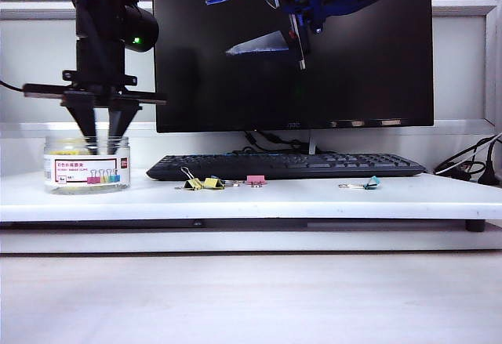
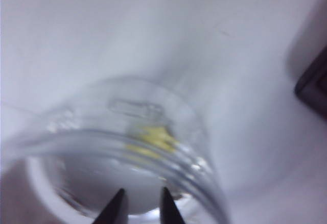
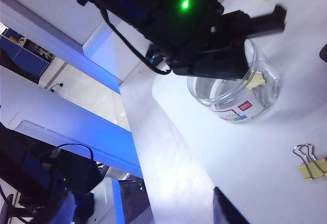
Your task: Take the clips out of the round transparent plastic box and place them on the table.
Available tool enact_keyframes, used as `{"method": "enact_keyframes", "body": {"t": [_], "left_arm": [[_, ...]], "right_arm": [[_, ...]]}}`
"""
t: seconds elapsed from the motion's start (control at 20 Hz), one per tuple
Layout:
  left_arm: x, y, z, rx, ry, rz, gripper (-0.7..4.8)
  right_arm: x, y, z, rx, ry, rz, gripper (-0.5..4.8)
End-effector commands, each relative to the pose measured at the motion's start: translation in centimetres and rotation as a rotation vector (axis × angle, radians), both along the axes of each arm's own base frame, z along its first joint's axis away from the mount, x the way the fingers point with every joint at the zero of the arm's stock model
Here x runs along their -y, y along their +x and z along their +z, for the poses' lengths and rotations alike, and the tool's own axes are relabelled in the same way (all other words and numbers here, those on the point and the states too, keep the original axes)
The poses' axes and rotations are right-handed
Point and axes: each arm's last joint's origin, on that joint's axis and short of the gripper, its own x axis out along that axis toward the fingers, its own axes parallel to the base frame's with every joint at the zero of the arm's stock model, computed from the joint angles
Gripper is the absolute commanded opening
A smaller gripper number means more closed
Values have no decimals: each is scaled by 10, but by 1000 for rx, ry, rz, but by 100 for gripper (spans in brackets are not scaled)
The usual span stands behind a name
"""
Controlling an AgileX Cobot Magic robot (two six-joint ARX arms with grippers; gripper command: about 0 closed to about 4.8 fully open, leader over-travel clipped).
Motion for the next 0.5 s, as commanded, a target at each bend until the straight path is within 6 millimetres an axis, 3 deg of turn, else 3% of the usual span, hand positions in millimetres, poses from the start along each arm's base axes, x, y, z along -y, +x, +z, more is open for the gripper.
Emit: {"method": "enact_keyframes", "body": {"t": [0.05, 0.5], "left_arm": [[4, 6, 3, 69, -87, 38, 92], [1, 6, -1, 72, -17, 182, 92]], "right_arm": [[0, -1, 5, 12, 18, 17, 346], [0, -1, 5, 4, 18, 13, 346]]}}
